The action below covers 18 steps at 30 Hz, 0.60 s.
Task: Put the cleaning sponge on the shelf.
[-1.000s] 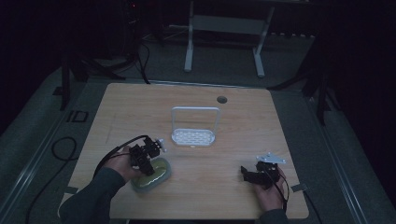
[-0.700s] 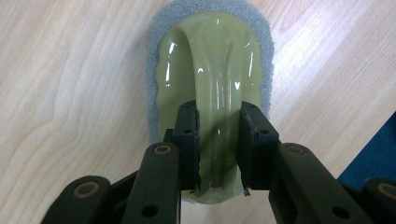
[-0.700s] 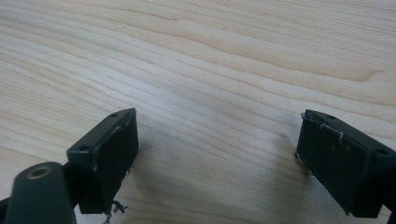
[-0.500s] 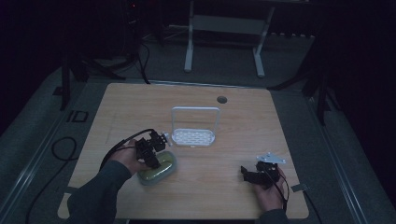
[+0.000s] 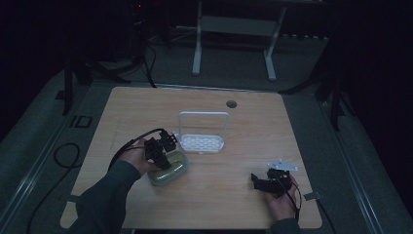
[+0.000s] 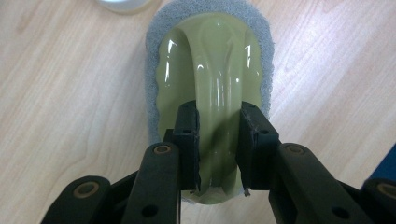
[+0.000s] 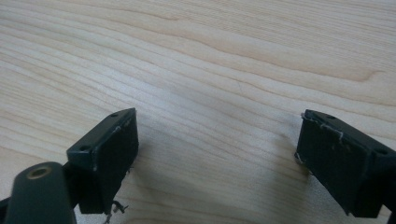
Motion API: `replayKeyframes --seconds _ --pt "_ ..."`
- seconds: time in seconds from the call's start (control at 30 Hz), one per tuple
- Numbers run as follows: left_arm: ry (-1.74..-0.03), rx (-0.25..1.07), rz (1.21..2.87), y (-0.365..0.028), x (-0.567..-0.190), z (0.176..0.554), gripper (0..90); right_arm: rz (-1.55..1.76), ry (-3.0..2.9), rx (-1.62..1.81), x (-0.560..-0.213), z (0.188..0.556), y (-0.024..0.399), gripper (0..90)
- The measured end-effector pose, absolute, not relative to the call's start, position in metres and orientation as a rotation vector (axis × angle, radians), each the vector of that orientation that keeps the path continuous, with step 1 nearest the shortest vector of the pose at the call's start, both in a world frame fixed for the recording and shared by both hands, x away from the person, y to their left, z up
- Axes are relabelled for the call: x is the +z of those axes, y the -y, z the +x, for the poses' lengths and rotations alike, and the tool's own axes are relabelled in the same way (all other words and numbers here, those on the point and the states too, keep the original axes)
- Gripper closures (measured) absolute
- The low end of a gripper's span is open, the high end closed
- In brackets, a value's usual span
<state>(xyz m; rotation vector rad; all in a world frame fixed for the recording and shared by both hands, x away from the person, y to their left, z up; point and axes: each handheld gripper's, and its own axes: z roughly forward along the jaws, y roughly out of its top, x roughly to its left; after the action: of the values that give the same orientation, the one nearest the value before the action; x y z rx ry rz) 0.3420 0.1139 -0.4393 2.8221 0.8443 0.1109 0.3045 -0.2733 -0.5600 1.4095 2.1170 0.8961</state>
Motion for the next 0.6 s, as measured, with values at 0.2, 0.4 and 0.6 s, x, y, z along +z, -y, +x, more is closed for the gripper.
replayKeyframes --seconds 0.2,0.4,0.6 --pt "-0.782 0.139 2.827 -0.1104 -0.4378 0.3455 71.8 1.409 -2.117 0.896 -0.56 0.3045 0.2733 12.4" --pt "-0.765 0.161 2.825 -0.1077 -0.4363 0.3493 71.8 1.409 -2.118 0.895 -0.5599 0.3045 0.2733 12.4" --pt "-0.732 0.185 2.806 -0.1056 -0.4342 0.3522 71.7 1.408 -2.118 0.895 -0.5599 0.3045 0.2734 12.4"
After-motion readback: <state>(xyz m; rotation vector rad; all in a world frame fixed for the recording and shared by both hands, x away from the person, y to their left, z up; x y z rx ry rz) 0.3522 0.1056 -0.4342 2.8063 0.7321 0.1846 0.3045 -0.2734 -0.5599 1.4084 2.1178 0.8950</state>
